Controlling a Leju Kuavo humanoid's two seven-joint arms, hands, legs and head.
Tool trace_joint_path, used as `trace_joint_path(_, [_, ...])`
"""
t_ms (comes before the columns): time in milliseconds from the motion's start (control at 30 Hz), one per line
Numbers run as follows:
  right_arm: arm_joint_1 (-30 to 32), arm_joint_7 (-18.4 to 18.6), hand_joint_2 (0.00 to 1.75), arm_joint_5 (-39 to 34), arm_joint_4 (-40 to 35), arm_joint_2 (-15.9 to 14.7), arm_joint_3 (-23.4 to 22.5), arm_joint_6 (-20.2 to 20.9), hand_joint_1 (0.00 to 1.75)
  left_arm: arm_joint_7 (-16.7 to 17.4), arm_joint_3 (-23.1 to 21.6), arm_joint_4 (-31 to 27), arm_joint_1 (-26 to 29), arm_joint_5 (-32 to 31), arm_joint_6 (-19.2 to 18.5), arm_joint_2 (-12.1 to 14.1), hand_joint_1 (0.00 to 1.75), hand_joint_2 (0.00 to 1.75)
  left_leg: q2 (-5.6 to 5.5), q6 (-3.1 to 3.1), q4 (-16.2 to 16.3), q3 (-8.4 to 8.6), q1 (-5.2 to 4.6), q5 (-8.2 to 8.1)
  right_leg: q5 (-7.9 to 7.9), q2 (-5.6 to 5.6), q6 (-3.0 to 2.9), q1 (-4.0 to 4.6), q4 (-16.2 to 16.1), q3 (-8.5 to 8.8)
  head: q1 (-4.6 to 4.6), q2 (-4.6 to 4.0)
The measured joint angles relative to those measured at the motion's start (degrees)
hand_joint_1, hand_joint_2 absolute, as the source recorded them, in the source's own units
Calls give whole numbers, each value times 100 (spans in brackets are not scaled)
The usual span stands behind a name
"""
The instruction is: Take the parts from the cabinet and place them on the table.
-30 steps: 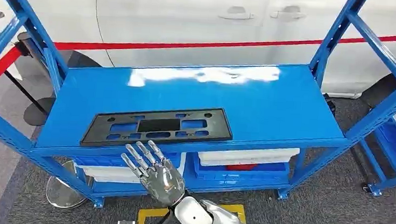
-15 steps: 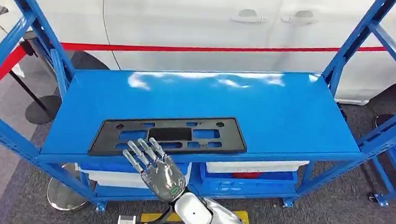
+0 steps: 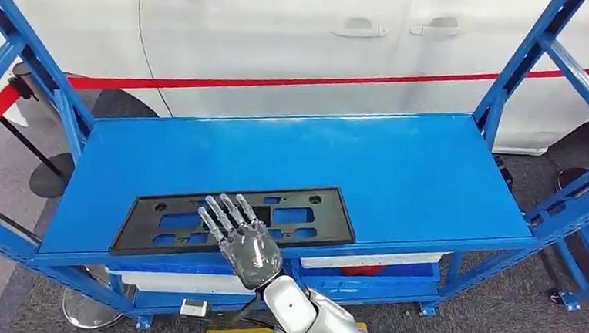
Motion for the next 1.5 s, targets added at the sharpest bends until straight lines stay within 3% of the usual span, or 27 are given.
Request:
trace_joint_path(33, [-8, -4, 175, 0, 13, 7, -2, 0, 0, 2, -2, 0, -14, 0, 0, 0, 0, 0, -17, 92, -41, -3, -6, -46, -15, 16, 33, -10, 7, -26, 0, 0])
trace_joint_path(167, [-13, -13, 175, 0, 63, 33, -42, 0, 0, 4, -4, 2, 5, 0, 0, 2, 0, 0, -18, 224, -122, 83, 20, -85, -131, 4, 148, -41, 102, 3, 11, 0])
trace_joint_path(233, [-39, -46, 175, 0, 92, 46, -72, 26, 0, 11, -4, 2, 1, -4, 0, 2, 0, 0, 0, 293, -130, 121, 19, -131, -446, -10, 177, -44, 831, -413, 26, 0])
trace_joint_path(267, [-36, -74, 175, 0, 124, 46, -92, 82, 28, 20, -4, 2, -7, -11, 0, 2, 0, 0, -2, 308, -130, 134, 14, -154, -621, -10, 190, -49, 1332, -722, 22, 0])
trace_joint_path(300, [-31, -100, 175, 0, 161, 46, -101, 144, 162, 26, -4, 2, -7, -28, 0, 2, 0, 0, -5, 310, -125, 149, 13, -162, -701, -10, 196, -51, 1708, -984, 24, 0])
trace_joint_path(333, [-27, -122, 175, 0, 210, 46, -101, 221, 162, 35, -7, 2, -5, -55, 0, 4, 0, 0, -14, 308, -121, 176, 12, -191, -628, -10, 197, -50, 1854, -1151, 24, 0])
trace_joint_path(367, [-31, -173, 175, -11, 240, 46, -107, 370, 175, 33, -11, 2, -2, -77, 22, 4, 0, 0, -21, 303, -119, 215, 12, -221, -403, -10, 184, -50, 1691, -1152, 24, 0])
trace_joint_path(467, [-78, -370, 175, -88, 278, 94, -214, 943, 175, 42, -70, 4, -2, -147, 153, 4, 0, 0, -27, 265, -123, 372, 6, -325, 497, -10, 69, -26, 375, -664, 24, 0])
trace_joint_path(500, [-73, -389, 175, -114, 286, 130, -297, 1168, 175, 61, -107, 7, -21, -171, 199, 2, 0, 0, -33, 224, -102, 385, -38, -365, 456, -7, 34, 15, 158, -569, 19, 0])
trace_joint_path(600, [-46, -431, 175, -109, 271, 258, -461, 1579, 175, 76, -140, 7, -30, -170, 212, 7, 0, 0, -23, 125, -157, 404, -20, -386, 410, 13, -10, 25, 98, -565, 24, 0])
trace_joint_path(700, [-51, -477, 175, -127, 234, 319, -564, 1867, 175, 79, -144, 9, -36, -170, 219, 22, 0, 0, -13, 45, -40, 409, -8, -495, 436, 8, -75, -45, -27, -460, 24, 0])
trace_joint_path(767, [-62, -505, 175, -164, 227, 350, -621, 1984, 175, 79, -146, 9, -37, -170, 223, 22, 0, 0, -13, 6, 487, 157, -3, -799, 415, -14, -116, -50, -30, -437, 15, 0])
trace_joint_path(833, [-46, -560, 175, -214, 229, 352, -684, 2057, 175, 79, -146, 11, -30, -166, 223, 22, 0, 0, -12, -44, 1417, -327, 10, -1184, 393, -35, -143, -40, -28, -423, 18, 0])
trace_joint_path(867, [-14, -564, 175, -236, 243, 347, -717, 2079, 175, 83, -146, 13, -21, -162, 223, 22, 0, 0, -12, -59, 1658, -480, 11, -1198, 385, -34, -141, -39, -23, -420, 15, 0])
trace_joint_path(900, [5, -566, 175, -243, 243, 345, -739, 2074, 175, 85, -146, 13, -12, -153, 225, 24, 0, 0, -11, -65, 1578, -474, 20, -1056, 376, -29, -138, -40, -19, -411, 20, 0])
trace_joint_path(933, [5, -573, 175, -247, 243, 347, -756, 2072, 175, 85, -146, 13, -5, -142, 227, 31, 0, 0, -11, -64, 1226, -329, 28, -802, 365, -16, -130, -41, -13, -397, 15, 0])
trace_joint_path(1000, [6, -588, 175, -264, 243, 350, -787, 2068, 175, 85, -146, 15, -11, -131, 229, 44, 0, 0, -8, -42, 167, 170, 36, -251, 325, 2, -89, -47, 20, -353, 15, 0])
trace_joint_path(1033, [8, -608, 175, -282, 243, 347, -817, 2054, 175, 87, -146, 15, -14, -118, 227, 44, 0, 0, -7, -5, -98, 287, 20, -291, 301, 4, -52, -18, 45, -358, 20, 0])
trace_joint_path(1067, [6, -614, 175, -306, 240, 347, -842, 2044, 175, 87, -146, 15, -21, -111, 227, 44, 0, 0, -23, 67, -118, 287, -3, -272, 292, 16, -24, -2, 60, -376, 22, 0])
trace_joint_path(1133, [9, -654, 175, -356, 221, 347, -881, 2004, 175, 85, -146, 15, -24, -96, 227, 44, 0, 0, -22, 127, -106, 275, -22, -275, 313, 15, 26, -17, 35, -369, 33, 0])
trace_joint_path(1200, [27, -684, 175, -420, 168, 347, -916, 1967, 175, 85, -146, 15, -16, -63, 229, 37, 0, 0, -1, 208, -177, 306, 47, -223, 275, 23, 82, -5, 60, -370, 28, 0])
trace_joint_path(1267, [75, -855, 175, -626, 28, 343, -1001, 1741, 175, 76, -144, 15, -19, -33, 273, 39, 0, 0, 8, 278, -188, 306, 43, -216, -73, 1, 130, -23, 570, -601, 50, 0])
trace_joint_path(1300, [125, -1032, 175, -867, -112, 328, -1038, 1562, 175, 61, -142, 15, -15, 13, 297, 37, 0, 0, 13, 286, -187, 304, 41, -221, -361, -2, 156, -40, 1156, -879, 50, 0])
trace_joint_path(1367, [246, -1500, 175, -1584, -561, 267, -1138, 1151, 175, 22, -127, 17, 5, 100, 341, 35, 0, 0, 22, 293, -182, 306, 41, -229, -576, -5, 185, -52, 1858, -1234, 52, 0])
trace_joint_path(1400, [310, -1761, 175, -2035, -873, 231, -1172, 950, 175, 0, -120, 15, 15, 147, 354, 31, 0, 0, 22, 288, -181, 319, 43, -234, -509, -8, 192, -62, 1880, -1258, 50, 0])
trace_joint_path(1433, [418, -2211, 175, -2824, -1370, 183, -1207, 661, 175, -37, -98, 15, 26, 208, 407, 24, 0, 0, 19, 284, -180, 336, 43, -249, -323, -10, 189, -74, 1647, -1155, 52, 0])
trace_joint_path(1500, [669, -2862, 175, -4339, -2492, 83, -1285, 184, 175, -98, -48, 17, 54, 284, 465, 9, 0, 0, -2, 257, -175, 388, 42, -284, 205, -14, 140, -83, 605, -620, 50, 0])
